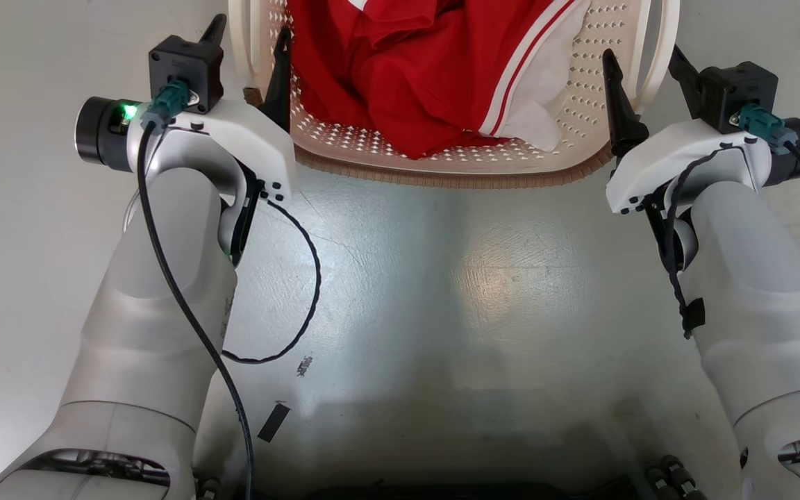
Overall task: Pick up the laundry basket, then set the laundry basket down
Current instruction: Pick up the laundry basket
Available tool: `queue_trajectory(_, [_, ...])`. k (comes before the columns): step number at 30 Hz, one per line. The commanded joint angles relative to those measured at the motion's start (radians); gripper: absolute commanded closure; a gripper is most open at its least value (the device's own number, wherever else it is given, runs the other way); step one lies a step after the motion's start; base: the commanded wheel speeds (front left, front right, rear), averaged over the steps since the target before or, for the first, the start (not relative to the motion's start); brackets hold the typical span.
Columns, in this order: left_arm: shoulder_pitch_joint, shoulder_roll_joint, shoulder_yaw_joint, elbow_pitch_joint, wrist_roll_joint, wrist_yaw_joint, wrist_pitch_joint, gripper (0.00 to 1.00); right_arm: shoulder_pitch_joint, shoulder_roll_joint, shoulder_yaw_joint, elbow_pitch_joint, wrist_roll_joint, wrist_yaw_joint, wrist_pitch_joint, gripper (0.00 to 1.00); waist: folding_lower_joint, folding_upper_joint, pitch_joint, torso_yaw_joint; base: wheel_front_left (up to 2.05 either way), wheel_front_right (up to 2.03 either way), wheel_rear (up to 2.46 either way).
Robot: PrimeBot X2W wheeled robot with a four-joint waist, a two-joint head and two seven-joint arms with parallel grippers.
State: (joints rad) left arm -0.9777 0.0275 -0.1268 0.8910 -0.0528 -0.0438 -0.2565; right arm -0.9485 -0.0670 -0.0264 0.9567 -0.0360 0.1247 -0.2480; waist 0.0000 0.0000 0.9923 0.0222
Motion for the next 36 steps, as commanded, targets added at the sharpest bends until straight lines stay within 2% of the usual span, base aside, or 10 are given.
queue_trajectory(1, [0.002,0.023,0.010,-0.004,-0.003,0.008,-0.005,0.00,0.017,0.017,0.021,-0.001,0.014,0.006,-0.014,0.00,0.0000,0.0000,0.000,-0.001,0.00,0.00,0.00])
queue_trajectory(14, [-0.010,0.023,-0.022,0.022,0.011,0.015,-0.005,0.00,0.010,0.017,0.037,0.007,0.033,0.006,-0.014,0.00,0.0000,0.0000,0.010,-0.010,0.00,0.00,0.00])
queue_trajectory(20, [-0.020,0.023,-0.032,0.037,0.012,0.018,-0.005,0.06,0.008,0.017,0.044,0.002,0.038,0.006,-0.014,0.00,0.0000,0.0000,0.018,-0.012,0.00,0.00,0.00])
queue_trajectory(21, [-0.021,0.023,-0.033,0.039,0.013,0.019,-0.005,0.17,0.008,0.017,0.045,0.001,0.039,0.006,-0.014,0.00,0.0000,0.0000,0.019,-0.012,0.00,0.00,0.00])
queue_trajectory(23, [-0.024,0.023,-0.037,0.042,0.014,0.021,-0.005,0.52,0.008,0.017,0.047,0.001,0.041,0.006,-0.014,0.00,0.0000,0.0000,0.021,-0.012,0.00,0.00,0.00])
queue_trajectory(24, [-0.026,0.023,-0.039,0.045,0.016,0.022,-0.005,0.85,0.008,0.017,0.047,0.002,0.043,0.006,-0.014,0.18,0.0000,0.0000,0.022,-0.011,0.00,0.00,0.00])
queue_trajectory(25, [-0.027,0.023,-0.043,0.051,0.017,0.020,-0.005,1.00,0.007,0.017,0.049,0.006,0.045,0.006,-0.014,0.72,0.0000,0.0000,0.024,-0.011,0.00,0.00,0.00])
queue_trajectory(26, [-0.030,0.023,-0.045,0.055,0.017,0.019,-0.005,1.00,0.006,0.017,0.052,0.008,0.046,0.006,-0.014,0.96,0.0000,0.0000,0.026,-0.012,0.00,0.00,0.00])
queue_trajectory(27, [-0.033,0.023,-0.045,0.057,0.017,0.019,-0.005,1.00,0.005,0.017,0.054,0.010,0.049,0.006,-0.014,1.00,0.0000,0.0000,0.028,-0.012,0.00,0.00,0.00])
queue_trajectory(36, [-0.028,0.023,-0.061,0.082,-0.012,0.015,-0.005,1.00,0.015,0.017,0.065,0.021,0.059,0.006,-0.014,1.00,0.0000,0.0000,0.004,-0.009,0.00,0.00,0.00])
